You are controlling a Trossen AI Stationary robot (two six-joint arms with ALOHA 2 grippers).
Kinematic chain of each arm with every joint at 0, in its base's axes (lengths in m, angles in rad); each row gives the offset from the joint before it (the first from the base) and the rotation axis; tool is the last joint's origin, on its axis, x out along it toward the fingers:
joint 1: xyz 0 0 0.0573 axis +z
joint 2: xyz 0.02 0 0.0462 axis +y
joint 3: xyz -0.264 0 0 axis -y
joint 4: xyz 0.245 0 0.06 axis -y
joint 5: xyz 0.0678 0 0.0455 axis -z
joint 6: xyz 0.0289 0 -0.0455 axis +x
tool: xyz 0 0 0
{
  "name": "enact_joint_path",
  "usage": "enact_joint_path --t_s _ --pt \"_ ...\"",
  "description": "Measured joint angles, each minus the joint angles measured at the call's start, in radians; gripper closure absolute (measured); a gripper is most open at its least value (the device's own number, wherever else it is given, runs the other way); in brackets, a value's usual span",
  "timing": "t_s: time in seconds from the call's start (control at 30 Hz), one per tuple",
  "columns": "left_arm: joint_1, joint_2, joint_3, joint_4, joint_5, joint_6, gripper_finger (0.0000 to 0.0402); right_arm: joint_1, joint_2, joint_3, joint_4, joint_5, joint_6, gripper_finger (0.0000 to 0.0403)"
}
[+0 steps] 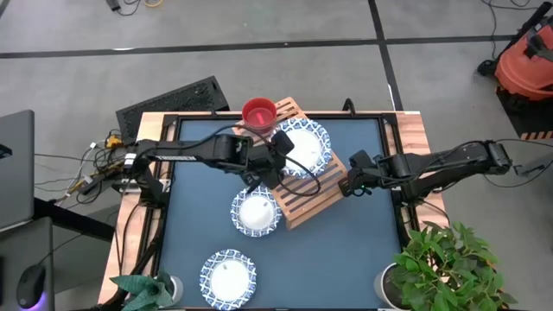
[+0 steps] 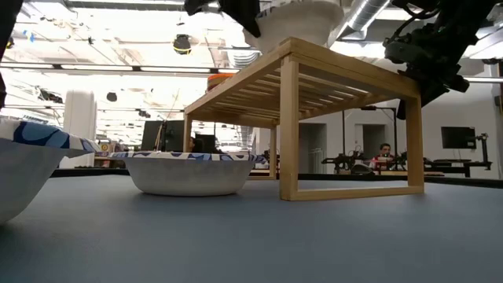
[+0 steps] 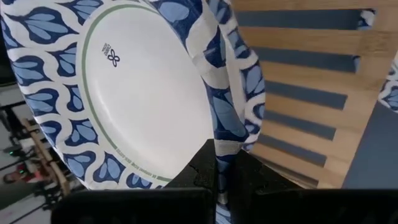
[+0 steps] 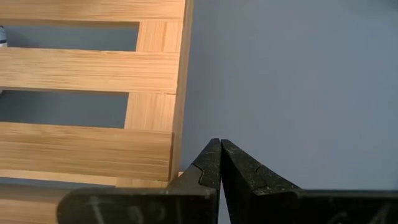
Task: Place and stack bowls onto a shelf
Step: Stack the white bowl on top of the white bowl on the shelf
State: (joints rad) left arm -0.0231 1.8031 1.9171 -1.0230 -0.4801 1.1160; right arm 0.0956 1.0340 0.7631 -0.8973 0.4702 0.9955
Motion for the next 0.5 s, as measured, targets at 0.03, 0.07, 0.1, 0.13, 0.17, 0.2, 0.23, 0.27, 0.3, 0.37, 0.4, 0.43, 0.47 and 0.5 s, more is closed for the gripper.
enact_joint_path --t_s 0.03,0.07,0.1,0.13,0.17,0.2,0.23,0.27,0.3,0.37,0.4,0.43,0.47,0.5 --pt "0.003 0.003 0.0 -0.009 0.004 0.001 0.0401 0.0 0.0 0.0 0.0 0.0 0.001 0.0367" --pt "0.007 0.008 0.0 -0.02 0.009 0.0 0.0401 0.0 0.0 0.0 0.001 0.0 0.001 0.0367" --pt "0.011 0.014 0.0 -0.019 0.012 -0.001 0.0401 0.0 0.0 0.0 0.001 -0.001 0.002 0.0367" --pt "0.013 0.016 0.0 -0.015 0.013 -0.002 0.0401 0.003 0.0 0.0 0.0 -0.005 0.002 0.0367" --pt "0.014 0.018 0.0 -0.018 0.013 -0.001 0.0401 0.004 0.0 0.0 0.0 -0.02 0.002 0.0367" --pt "0.014 0.019 0.0 -0.02 0.012 -0.001 0.0401 0.007 -0.001 0.0 0.0 -0.045 0.002 0.0367" --pt "0.014 0.019 0.0 -0.014 0.012 0.001 0.0401 0.009 -0.001 0.0 -0.008 -0.076 0.005 0.0367" --pt "0.015 0.018 0.0 -0.006 0.014 0.003 0.0401 0.01 -0.001 0.0 -0.021 -0.106 0.01 0.0367" --pt "0.017 0.018 0.0 -0.003 0.02 0.004 0.0401 0.011 -0.005 0.0 -0.034 -0.14 0.021 0.0367" --pt "0.018 0.018 0.0 -0.007 0.028 -0.001 0.0401 0.019 -0.009 0.0 -0.058 -0.177 0.05 0.0367" --pt "0.02 0.018 0.0 -0.007 0.028 -0.003 0.0401 0.025 -0.008 0.0 -0.076 -0.184 0.065 0.0367" --pt "0.022 0.018 0.0 -0.007 0.028 -0.002 0.0401 0.032 -0.01 0.0 -0.099 -0.185 0.081 0.0367" --pt "0.022 0.018 0.0 -0.007 0.028 -0.001 0.0401 0.038 -0.016 0.0 -0.128 -0.185 0.097 0.0367" --pt "0.023 0.018 0.0 -0.007 0.029 0.002 0.0401 0.044 -0.021 0.004 -0.167 -0.186 0.121 0.0367"
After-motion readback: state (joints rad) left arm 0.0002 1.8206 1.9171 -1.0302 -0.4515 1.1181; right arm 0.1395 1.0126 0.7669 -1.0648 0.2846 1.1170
